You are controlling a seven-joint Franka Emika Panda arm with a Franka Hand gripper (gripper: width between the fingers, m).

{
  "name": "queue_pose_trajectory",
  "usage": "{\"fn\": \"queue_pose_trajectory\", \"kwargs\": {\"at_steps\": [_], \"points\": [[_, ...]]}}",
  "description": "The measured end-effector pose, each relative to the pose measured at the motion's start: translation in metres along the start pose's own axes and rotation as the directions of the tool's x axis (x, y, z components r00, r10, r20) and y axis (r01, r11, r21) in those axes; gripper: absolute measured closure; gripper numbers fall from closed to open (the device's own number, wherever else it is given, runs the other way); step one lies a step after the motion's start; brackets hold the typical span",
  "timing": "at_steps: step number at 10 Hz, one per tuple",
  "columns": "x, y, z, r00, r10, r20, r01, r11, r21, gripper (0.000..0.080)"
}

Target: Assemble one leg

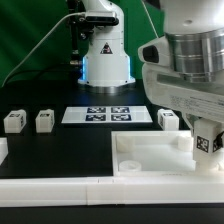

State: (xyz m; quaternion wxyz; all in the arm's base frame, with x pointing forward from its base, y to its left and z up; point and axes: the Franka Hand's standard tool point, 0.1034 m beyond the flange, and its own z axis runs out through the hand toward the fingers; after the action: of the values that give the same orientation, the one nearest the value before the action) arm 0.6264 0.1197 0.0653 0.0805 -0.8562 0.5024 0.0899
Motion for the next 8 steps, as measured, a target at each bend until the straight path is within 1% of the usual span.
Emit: {"fn": "queue_pose_trajectory", "kwargs": {"at_steps": [1,2,3,4,5,6,7,8], "points": [[-0.0012,0.0004,0.0001,0.998,0.070,0.001,-0.070,0.998,-0.002,0.0509],[-0.0015,-0.0001,0.0002,0.984,0.180,0.003,-0.180,0.984,0.000,0.0509],[-0.0018,-0.0004,0.0004,0.965,0.263,0.003,-0.263,0.965,0.002,0.0509],[-0.0019,-0.0014,0.0005,0.931,0.364,0.010,-0.364,0.931,0.009,0.0509],[-0.0009,-0.0029,0.0005,0.849,0.528,0.030,-0.529,0.848,0.021,0.0509],[-0.0015,-0.0041,0.0013,0.765,0.642,0.047,-0.644,0.765,0.025,0.0509],[-0.0020,-0.0043,0.0016,0.757,0.651,0.046,-0.653,0.757,0.024,0.0509],[-0.0020,-0.0042,0.0017,0.781,0.622,0.044,-0.624,0.781,0.026,0.0509]]}}
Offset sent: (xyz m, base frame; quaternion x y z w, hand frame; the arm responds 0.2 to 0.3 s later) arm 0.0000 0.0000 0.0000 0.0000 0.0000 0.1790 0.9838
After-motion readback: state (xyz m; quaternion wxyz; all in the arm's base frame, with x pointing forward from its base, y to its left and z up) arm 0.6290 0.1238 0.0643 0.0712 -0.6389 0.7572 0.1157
